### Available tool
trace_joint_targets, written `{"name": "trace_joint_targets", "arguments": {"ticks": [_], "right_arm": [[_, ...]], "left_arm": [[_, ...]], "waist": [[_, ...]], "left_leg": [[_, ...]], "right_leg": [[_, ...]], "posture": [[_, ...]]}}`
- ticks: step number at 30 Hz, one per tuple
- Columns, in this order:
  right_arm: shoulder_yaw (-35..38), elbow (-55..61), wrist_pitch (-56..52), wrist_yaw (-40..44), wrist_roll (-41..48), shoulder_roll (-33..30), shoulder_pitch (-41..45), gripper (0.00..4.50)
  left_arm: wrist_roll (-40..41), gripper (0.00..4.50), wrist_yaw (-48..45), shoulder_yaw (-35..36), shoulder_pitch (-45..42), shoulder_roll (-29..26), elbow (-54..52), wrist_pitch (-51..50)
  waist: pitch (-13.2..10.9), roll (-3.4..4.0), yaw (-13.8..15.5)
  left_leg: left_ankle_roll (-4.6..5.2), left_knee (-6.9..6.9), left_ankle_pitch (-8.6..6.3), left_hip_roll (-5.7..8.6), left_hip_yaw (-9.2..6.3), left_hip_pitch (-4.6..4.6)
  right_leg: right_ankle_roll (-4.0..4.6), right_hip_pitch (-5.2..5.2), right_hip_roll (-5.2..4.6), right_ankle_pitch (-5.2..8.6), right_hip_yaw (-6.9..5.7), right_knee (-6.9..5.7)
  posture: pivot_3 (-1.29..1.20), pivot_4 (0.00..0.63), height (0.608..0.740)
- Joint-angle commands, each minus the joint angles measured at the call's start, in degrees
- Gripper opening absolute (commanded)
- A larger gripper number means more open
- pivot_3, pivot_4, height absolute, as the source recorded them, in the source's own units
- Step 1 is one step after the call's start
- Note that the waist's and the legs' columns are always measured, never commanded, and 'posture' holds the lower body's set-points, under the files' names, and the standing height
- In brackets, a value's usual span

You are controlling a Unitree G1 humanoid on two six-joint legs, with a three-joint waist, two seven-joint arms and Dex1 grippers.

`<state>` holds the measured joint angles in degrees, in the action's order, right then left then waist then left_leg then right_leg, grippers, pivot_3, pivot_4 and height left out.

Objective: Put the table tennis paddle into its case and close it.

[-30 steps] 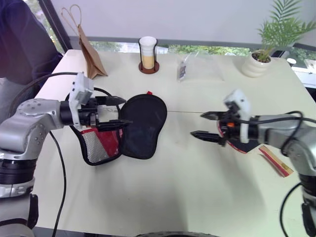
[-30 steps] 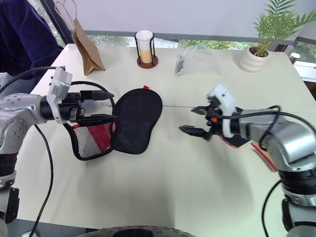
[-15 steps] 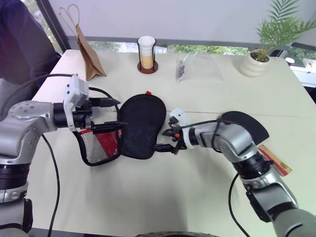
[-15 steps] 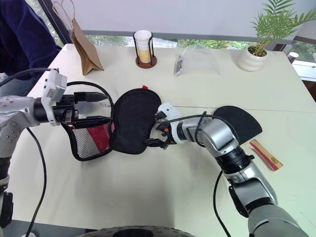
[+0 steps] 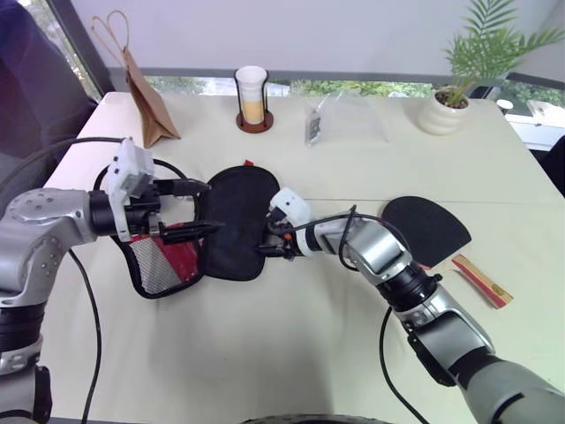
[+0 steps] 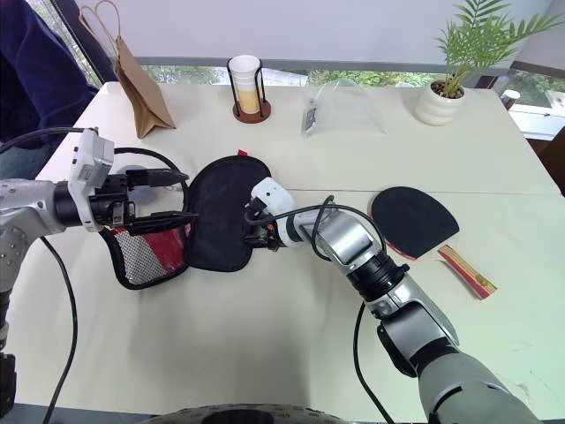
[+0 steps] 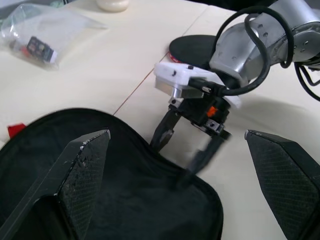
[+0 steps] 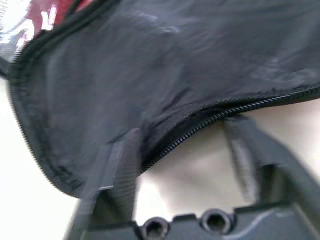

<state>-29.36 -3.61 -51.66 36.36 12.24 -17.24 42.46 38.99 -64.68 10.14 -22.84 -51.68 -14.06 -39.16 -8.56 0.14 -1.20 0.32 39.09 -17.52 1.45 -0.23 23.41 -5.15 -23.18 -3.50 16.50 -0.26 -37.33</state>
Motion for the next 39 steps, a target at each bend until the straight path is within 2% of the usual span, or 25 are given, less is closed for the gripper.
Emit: {"name": "trace_joint_targets", "arguments": {"ticks": [1,2,3,7,12,15,20,26,34,37,39], "right_arm": [[-1.1,0.5,-1.5,1.0,-1.1,-0.6,-2.2,0.68],[-0.6,1.4,-1.9,1.3,-1.1,-1.1,-2.4,0.11],[0.0,2.5,-2.5,1.7,-0.9,-1.8,-2.7,0.05],[2.6,10.8,-5.3,5.6,1.8,-7.6,-5.0,0.05],[7.0,21.6,-5.6,14.5,5.8,-22.1,-10.0,0.05],[9.3,23.3,-0.2,20.5,6.0,-31.9,-13.9,0.05],[12.7,19.4,8.4,26.9,4.8,-40.7,-17.9,0.05],[14.7,12.1,13.8,29.3,2.5,-43.3,-18.0,0.05],[15.9,8.3,16.6,31.2,0.3,-44.0,-18.3,0.05],[17.3,7.9,16.5,30.0,-0.2,-43.4,-18.3,0.91],[19.2,8.5,15.5,29.5,0.6,-43.5,-18.5,1.88]], "left_arm": [[0.4,4.5,0.2,1.8,-0.4,-0.7,-1.3,1.0],[0.4,4.5,0.2,1.6,-0.5,-0.6,-1.2,1.1],[0.3,4.5,0.3,1.4,-0.7,-0.5,-1.1,1.2],[-0.2,4.5,0.0,0.5,-1.5,-0.2,-0.3,1.8],[-0.8,4.5,-0.7,-0.6,-2.7,0.2,1.1,2.7],[-1.3,4.5,-1.0,-1.6,-3.4,1.0,1.7,3.3],[-1.7,4.5,-1.2,-2.9,-4.4,2.1,2.2,3.9],[-2.3,4.5,-1.4,-3.9,-5.0,3.3,2.3,4.2],[-2.5,4.5,-1.4,-4.6,-5.2,3.8,2.4,4.6],[-2.5,4.5,-1.4,-5.0,-5.3,4.2,2.2,4.6],[-2.6,4.5,-1.5,-5.2,-5.4,4.5,2.1,4.6]], "waist": [[0.0,0.0,0.0],[0.0,0.0,0.1],[0.0,0.0,0.2],[0.0,0.01,0.9],[0.0,0.0,1.4],[0.0,-0.01,1.6],[-0.1,-0.09,1.4],[-0.1,-0.09,1.5],[-0.1,-0.09,1.9],[-0.1,-0.09,1.9],[-0.1,-0.09,1.8]], "left_leg": [[0.0,0.0,0.0,0.0,0.0,0.0],[0.0,0.0,0.0,0.0,0.0,0.0],[0.0,0.0,0.0,0.0,0.0,0.0],[0.03,0.05,-0.02,0.12,-0.02,0.01],[0.13,0.11,-0.07,0.21,-0.02,0.03],[0.36,0.11,-0.21,0.2,-0.01,0.03],[0.38,0.09,-0.21,0.13,0.01,0.03],[0.28,0.1,-0.15,0.11,0.06,0.03],[0.16,0.12,-0.09,0.11,0.06,0.03],[0.13,0.12,-0.07,0.11,0.06,0.03],[0.12,0.12,-0.07,0.11,0.07,0.03]], "right_leg": [[0.0,0.0,0.0,0.0,0.0,0.0],[0.0,0.0,0.0,0.0,0.0,0.0],[0.0,0.0,-0.02,0.0,0.0,0.0],[0.0,0.02,-0.13,0.0,0.0,0.04],[0.0,0.08,-0.23,0.0,0.01,0.13],[0.0,0.08,-0.22,0.0,0.01,0.18],[0.0,0.07,-0.17,0.0,0.04,0.21],[0.0,0.07,-0.17,0.0,0.06,0.22],[0.0,0.08,-0.2,0.0,0.07,0.22],[0.0,0.08,-0.2,0.0,0.07,0.21],[0.0,0.08,-0.2,0.0,0.08,0.21]], "posture": [[0.0,0.15,0.74],[0.0,0.15,0.74],[0.0,0.15,0.74],[0.0,0.15,0.74],[0.0,0.15,0.74],[0.0,0.15,0.74],[0.0,0.15,0.74],[0.0,0.15,0.74],[0.0,0.15,0.74],[0.0,0.15,0.74],[0.0,0.15,0.74]]}}
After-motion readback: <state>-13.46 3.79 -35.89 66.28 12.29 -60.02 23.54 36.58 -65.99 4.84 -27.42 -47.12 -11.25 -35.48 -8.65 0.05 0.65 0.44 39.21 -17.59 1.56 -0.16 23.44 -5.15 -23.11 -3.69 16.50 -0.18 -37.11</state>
